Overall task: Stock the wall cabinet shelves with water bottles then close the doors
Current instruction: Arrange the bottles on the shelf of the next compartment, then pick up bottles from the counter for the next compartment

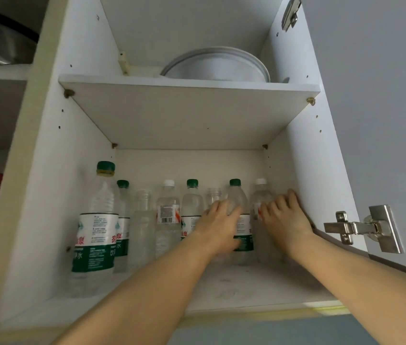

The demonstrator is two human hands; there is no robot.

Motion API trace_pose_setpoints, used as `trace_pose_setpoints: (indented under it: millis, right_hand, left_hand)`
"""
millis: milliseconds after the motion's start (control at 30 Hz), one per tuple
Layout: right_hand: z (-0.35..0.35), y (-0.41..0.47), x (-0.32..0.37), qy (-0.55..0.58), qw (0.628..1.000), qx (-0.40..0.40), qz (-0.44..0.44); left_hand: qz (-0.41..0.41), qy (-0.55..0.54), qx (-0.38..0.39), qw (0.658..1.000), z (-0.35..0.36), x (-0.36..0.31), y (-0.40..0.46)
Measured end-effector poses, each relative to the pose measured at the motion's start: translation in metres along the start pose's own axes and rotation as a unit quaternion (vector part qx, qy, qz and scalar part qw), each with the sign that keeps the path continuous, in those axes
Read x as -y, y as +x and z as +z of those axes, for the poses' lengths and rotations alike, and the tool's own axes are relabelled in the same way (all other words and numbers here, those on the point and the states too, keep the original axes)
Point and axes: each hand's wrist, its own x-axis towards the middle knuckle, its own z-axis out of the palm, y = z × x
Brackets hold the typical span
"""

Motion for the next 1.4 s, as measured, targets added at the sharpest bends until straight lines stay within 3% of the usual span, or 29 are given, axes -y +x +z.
trace_pose_setpoints:
  millis: [167,300,500,600,667,733,833,900,967,1100,1267,1400]
  right_hand:
    - [-0.033,-0.016,-0.002,0.142,0.989,0.025,0.025]
    - [-0.072,-0.042,0.001,0.305,0.949,-0.055,0.052]
    - [-0.109,-0.133,0.032,0.612,0.764,-0.205,0.017]
    - [-0.113,-0.196,0.056,0.661,0.7,-0.271,0.002]
    - [-0.109,-0.241,0.073,0.688,0.674,-0.27,-0.007]
    - [-0.101,-0.283,0.091,0.715,0.664,-0.22,-0.002]
    - [-0.076,-0.344,0.125,0.768,0.637,-0.059,0.028]
    - [-0.057,-0.381,0.147,0.782,0.618,0.055,0.051]
    - [-0.035,-0.42,0.171,0.765,0.624,0.15,0.053]
    - [0.013,-0.497,0.221,0.703,0.624,0.338,0.032]
    - [0.059,-0.581,0.261,0.582,0.626,0.518,-0.001]
    - [0.072,-0.617,0.274,0.526,0.585,0.617,0.02]
  left_hand:
    - [-0.014,-0.095,-0.051,0.994,-0.049,0.013,-0.047]
    - [-0.017,-0.175,-0.14,0.974,-0.085,0.018,-0.115]
    - [-0.062,-0.387,-0.239,0.888,-0.094,-0.002,-0.236]
    - [-0.075,-0.474,-0.243,0.843,-0.078,-0.015,-0.283]
    - [-0.086,-0.512,-0.239,0.821,-0.061,-0.026,-0.313]
    - [-0.119,-0.552,-0.22,0.796,-0.041,-0.04,-0.338]
    - [-0.184,-0.592,-0.164,0.768,-0.001,-0.063,-0.376]
    - [-0.223,-0.597,-0.107,0.763,0.03,-0.078,-0.406]
    - [-0.261,-0.587,-0.027,0.766,0.063,-0.093,-0.44]
    - [-0.293,-0.484,0.144,0.812,0.134,-0.115,-0.512]
    - [-0.378,-0.391,0.356,0.76,0.2,-0.13,-0.603]
    - [-0.349,-0.261,0.5,0.748,0.212,-0.132,-0.645]
